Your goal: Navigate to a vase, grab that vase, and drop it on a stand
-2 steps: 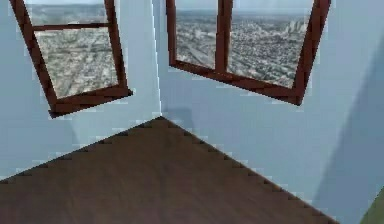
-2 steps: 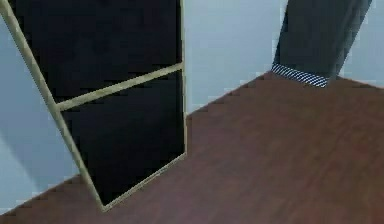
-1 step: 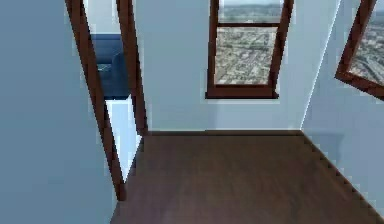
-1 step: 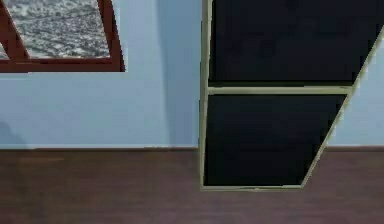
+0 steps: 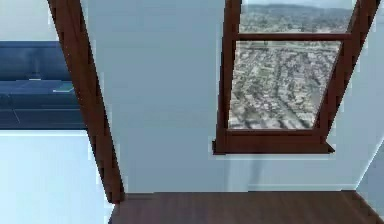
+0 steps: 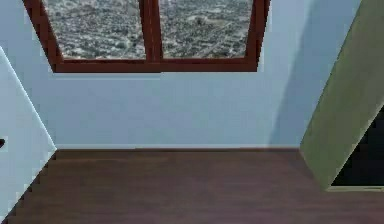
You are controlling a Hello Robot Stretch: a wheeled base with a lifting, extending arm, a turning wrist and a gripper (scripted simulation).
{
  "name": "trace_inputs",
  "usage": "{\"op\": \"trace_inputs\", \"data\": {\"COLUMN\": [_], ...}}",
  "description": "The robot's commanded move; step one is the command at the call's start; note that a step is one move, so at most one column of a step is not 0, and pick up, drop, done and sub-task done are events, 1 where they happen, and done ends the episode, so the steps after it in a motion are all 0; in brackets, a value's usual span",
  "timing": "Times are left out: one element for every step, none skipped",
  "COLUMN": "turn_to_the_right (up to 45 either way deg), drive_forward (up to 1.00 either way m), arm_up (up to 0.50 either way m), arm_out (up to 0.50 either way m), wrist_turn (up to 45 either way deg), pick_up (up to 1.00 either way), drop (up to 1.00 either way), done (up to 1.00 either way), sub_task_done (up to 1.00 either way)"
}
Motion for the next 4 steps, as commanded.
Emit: {"op": "trace_inputs", "data": {"turn_to_the_right": [-27.0, 0.0, -45.0, 0.0], "drive_forward": [0.0, 0.45, 0.0, 0.6], "arm_up": [0.0, 0.0, 0.0, 0.0], "arm_out": [0.0, 0.0, 0.0, 0.0], "wrist_turn": [0.0, 0.0, 0.0, 0.0], "pick_up": [0.0, 0.0, 0.0, 0.0], "drop": [0.0, 0.0, 0.0, 0.0], "done": [0.0, 0.0, 0.0, 0.0], "sub_task_done": [0.0, 0.0, 0.0, 0.0]}}
